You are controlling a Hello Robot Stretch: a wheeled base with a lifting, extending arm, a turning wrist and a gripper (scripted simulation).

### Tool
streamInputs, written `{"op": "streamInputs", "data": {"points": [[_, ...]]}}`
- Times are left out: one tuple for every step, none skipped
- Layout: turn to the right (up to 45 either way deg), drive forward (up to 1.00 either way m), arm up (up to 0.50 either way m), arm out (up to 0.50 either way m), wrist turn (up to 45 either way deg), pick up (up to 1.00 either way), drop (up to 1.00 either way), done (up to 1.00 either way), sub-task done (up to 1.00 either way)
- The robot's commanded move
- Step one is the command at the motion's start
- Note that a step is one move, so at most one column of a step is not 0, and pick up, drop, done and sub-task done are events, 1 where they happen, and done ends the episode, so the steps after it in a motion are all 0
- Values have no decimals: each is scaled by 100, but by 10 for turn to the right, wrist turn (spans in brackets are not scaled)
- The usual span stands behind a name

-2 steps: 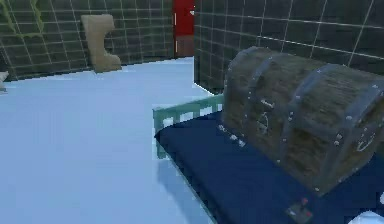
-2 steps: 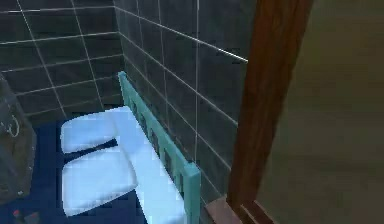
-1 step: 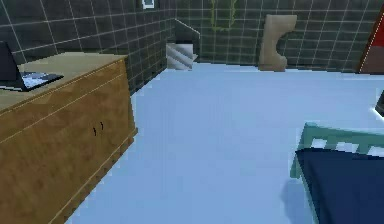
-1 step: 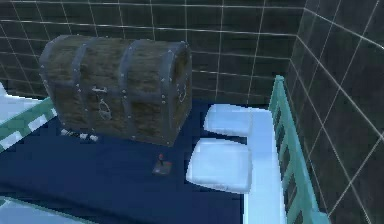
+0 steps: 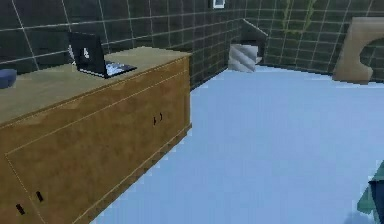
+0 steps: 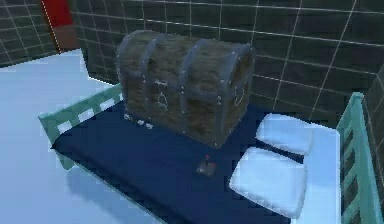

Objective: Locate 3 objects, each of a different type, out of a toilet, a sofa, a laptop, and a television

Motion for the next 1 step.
{"op": "streamInputs", "data": {"points": [[0,25,0,0,0,0,0,0,0]]}}
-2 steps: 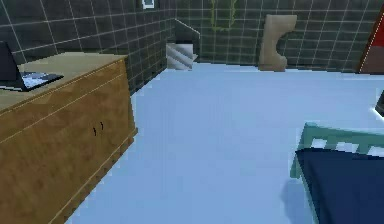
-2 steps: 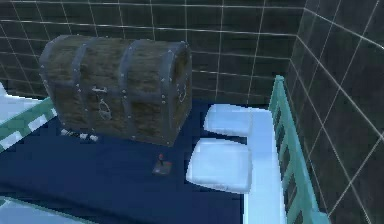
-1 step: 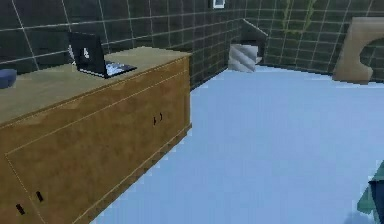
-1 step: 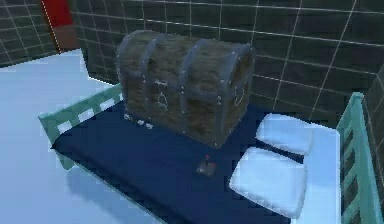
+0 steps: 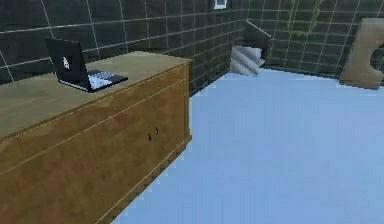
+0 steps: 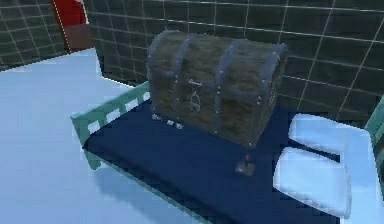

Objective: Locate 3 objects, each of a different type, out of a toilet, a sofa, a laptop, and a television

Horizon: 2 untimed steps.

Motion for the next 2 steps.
{"op": "streamInputs", "data": {"points": [[-210,0,0,0,0,0,0,0,0],[0,35,0,0,0,0,0,0,0]]}}
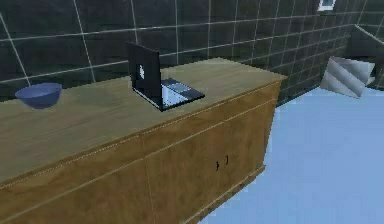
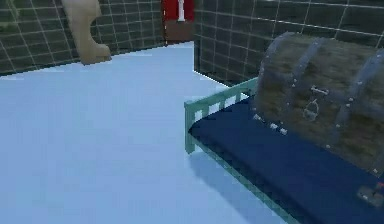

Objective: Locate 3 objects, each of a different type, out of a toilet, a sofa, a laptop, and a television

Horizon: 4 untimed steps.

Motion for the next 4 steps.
{"op": "streamInputs", "data": {"points": [[0,0,0,0,0,0,0,0,100],[450,0,0,0,0,0,0,0,0],[150,0,0,0,0,0,0,0,0],[0,100,0,0,0,0,0,0,0]]}}
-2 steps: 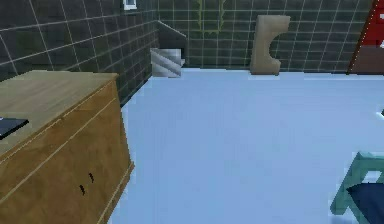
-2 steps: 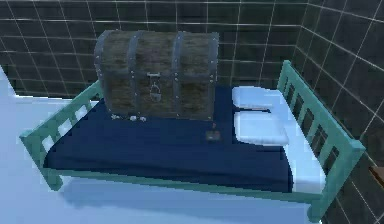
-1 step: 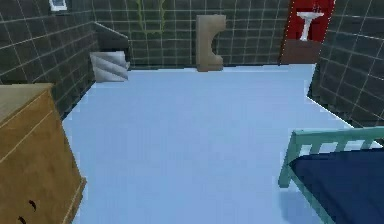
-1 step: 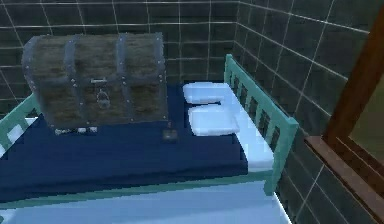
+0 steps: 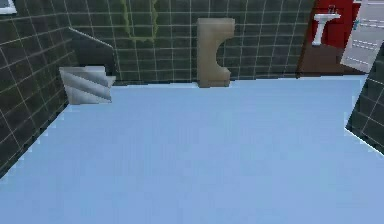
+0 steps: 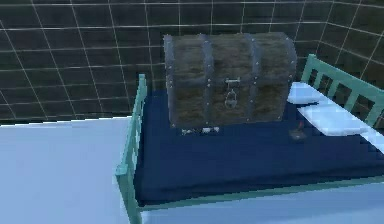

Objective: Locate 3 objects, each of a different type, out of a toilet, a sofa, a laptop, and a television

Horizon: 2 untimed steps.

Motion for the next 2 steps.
{"op": "streamInputs", "data": {"points": [[60,0,0,0,0,0,0,0,0],[0,45,0,0,0,0,0,0,0]]}}
